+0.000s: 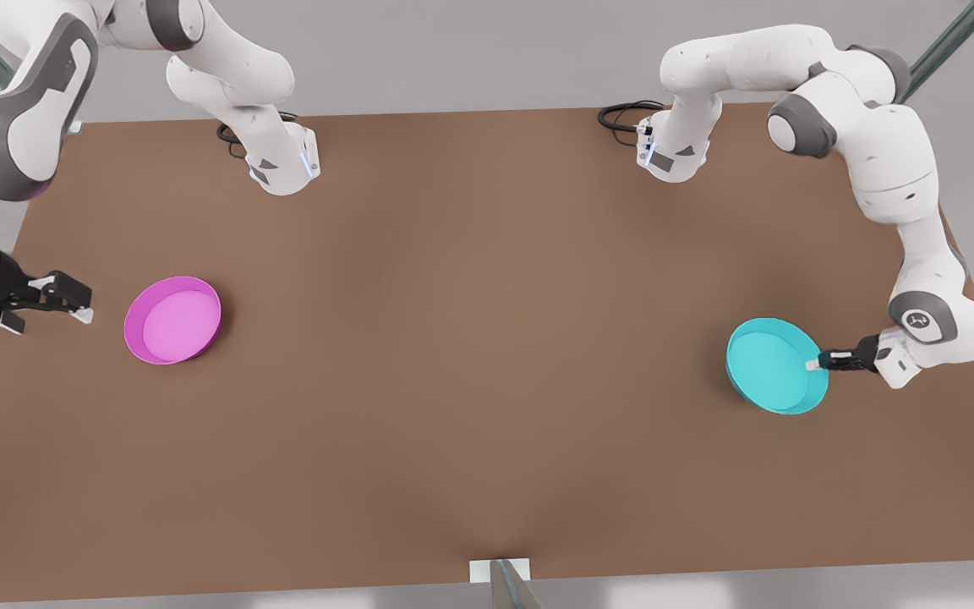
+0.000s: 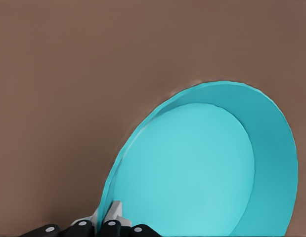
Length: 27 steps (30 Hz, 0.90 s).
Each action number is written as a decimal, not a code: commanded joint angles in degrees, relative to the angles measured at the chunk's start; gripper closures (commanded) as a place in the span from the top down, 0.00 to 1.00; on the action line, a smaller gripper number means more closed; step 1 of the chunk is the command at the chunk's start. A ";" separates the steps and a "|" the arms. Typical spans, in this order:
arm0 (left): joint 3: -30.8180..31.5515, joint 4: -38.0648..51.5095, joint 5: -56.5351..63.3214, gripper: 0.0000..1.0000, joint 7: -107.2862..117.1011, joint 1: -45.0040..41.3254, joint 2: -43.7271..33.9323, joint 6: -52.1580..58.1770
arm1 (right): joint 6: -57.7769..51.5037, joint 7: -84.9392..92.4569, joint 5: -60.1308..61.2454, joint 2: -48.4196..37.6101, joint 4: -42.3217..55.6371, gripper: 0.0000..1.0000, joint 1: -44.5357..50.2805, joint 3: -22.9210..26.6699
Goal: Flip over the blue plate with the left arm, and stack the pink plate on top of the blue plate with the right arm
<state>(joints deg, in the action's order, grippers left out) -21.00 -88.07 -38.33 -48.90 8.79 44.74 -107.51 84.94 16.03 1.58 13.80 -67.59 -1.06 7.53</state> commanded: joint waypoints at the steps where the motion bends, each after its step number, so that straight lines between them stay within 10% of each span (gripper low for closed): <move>1: 0.00 0.00 -2.63 0.21 -0.06 0.00 -0.01 0.63 | -0.04 0.05 0.00 -0.09 0.00 1.00 -0.08 0.03; 27: -0.09 1.15 28.92 0.21 44.76 -28.30 -14.77 4.85 | 0.93 0.23 -0.26 0.52 0.00 1.00 -2.02 1.34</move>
<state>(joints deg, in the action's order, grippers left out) -21.08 -86.92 -9.76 -3.84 -20.17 29.51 -102.71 85.84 16.20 1.39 14.40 -67.87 -3.14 8.83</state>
